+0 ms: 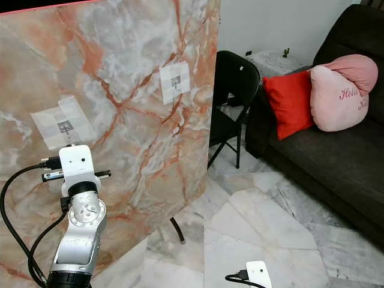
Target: Hang keys on a hook
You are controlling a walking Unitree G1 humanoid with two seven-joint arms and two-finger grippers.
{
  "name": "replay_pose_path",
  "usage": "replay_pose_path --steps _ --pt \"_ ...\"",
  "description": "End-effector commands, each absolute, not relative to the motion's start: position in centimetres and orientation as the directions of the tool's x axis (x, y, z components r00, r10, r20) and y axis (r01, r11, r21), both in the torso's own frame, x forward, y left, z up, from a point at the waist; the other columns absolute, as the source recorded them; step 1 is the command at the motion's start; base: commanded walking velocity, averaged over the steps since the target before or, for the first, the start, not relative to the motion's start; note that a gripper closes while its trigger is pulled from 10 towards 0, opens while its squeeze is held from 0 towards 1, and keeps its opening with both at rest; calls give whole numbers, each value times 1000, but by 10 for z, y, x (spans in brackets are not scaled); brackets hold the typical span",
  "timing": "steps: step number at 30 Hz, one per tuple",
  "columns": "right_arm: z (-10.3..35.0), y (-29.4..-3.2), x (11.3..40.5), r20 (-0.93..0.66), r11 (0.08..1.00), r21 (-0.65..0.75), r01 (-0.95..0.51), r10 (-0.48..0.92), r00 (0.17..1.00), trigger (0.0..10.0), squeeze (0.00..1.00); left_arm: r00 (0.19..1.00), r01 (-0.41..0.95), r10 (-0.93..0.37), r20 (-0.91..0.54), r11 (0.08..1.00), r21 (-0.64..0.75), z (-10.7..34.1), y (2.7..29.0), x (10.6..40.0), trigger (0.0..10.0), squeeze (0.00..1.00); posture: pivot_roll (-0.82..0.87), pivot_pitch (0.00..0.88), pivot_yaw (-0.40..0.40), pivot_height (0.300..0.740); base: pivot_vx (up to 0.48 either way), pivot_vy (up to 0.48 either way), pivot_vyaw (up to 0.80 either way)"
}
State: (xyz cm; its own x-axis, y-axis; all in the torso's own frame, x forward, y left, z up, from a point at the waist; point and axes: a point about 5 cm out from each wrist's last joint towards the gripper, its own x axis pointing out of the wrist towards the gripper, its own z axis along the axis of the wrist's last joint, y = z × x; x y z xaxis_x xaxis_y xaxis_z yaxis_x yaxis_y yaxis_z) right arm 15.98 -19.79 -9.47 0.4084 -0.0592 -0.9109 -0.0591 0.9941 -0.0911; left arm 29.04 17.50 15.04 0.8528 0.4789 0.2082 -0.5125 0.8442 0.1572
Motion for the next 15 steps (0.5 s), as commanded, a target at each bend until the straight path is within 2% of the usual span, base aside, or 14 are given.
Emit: replay_pose_path --steps 1,15 --pt "-94 -198 161 -906 995 -89 -43 -63 419 10000 0 850 -509 473 230 851 131 158 175 291 10000 0 78 0 -57 740 0 0 0" --pt "-94 -198 162 -905 995 -89 -49 -60 421 10000 0 815 -552 503 288 825 118 169 184 274 10000 0 97 0 -66 740 0 0 0"
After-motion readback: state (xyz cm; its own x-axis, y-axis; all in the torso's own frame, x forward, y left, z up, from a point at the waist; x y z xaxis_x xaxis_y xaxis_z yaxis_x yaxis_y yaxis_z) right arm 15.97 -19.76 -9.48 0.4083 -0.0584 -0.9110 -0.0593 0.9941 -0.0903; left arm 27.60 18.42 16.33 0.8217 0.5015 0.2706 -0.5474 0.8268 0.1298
